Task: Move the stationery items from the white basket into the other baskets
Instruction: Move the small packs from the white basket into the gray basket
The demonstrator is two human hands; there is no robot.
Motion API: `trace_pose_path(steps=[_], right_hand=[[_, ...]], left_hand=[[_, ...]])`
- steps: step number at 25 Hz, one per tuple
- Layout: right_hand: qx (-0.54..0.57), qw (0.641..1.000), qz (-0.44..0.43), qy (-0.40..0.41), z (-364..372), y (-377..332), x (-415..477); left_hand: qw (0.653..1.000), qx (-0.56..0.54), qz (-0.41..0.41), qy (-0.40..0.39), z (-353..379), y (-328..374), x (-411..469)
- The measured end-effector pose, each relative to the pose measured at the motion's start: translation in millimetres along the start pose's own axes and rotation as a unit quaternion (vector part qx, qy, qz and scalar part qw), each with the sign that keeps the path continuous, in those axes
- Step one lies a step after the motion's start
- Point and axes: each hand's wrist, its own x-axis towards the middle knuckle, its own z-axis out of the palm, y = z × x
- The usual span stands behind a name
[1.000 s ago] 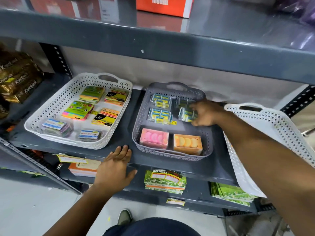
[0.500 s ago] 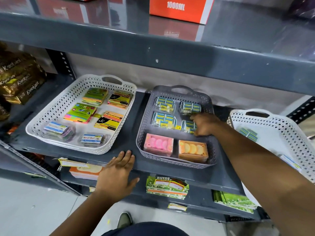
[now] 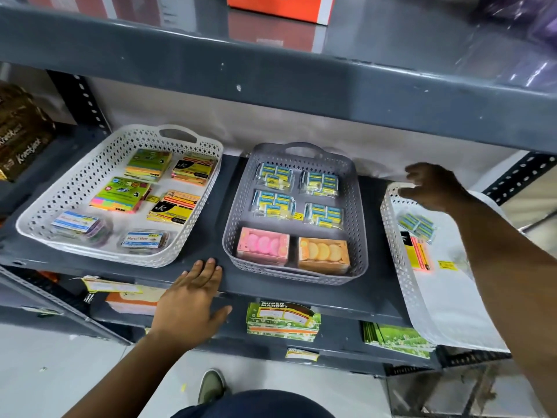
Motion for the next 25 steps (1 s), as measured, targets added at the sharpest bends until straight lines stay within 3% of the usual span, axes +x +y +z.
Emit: trace_pose_path(steps=[7,16,21,25], right_hand=[[-0.08,0.986,0.099,-0.111,40,72,-21],[-0.088,0.986,0.1,-0.104,41,71,-19],[-0.064,0.989,0.128,-0.046,30,66,-27],[0.09,0.983,0.136,0.089,13,51,-30]], left_hand=[[1.0,0.007,-0.008,-0.004,-4,3,1],[1.0,0.005,-0.012,-0.004,-4,2,0],[1.0,0.008,-0.011,-0.002,-4,2,0],[1.0,0.014,-0.009,-0.003,-5,3,1]])
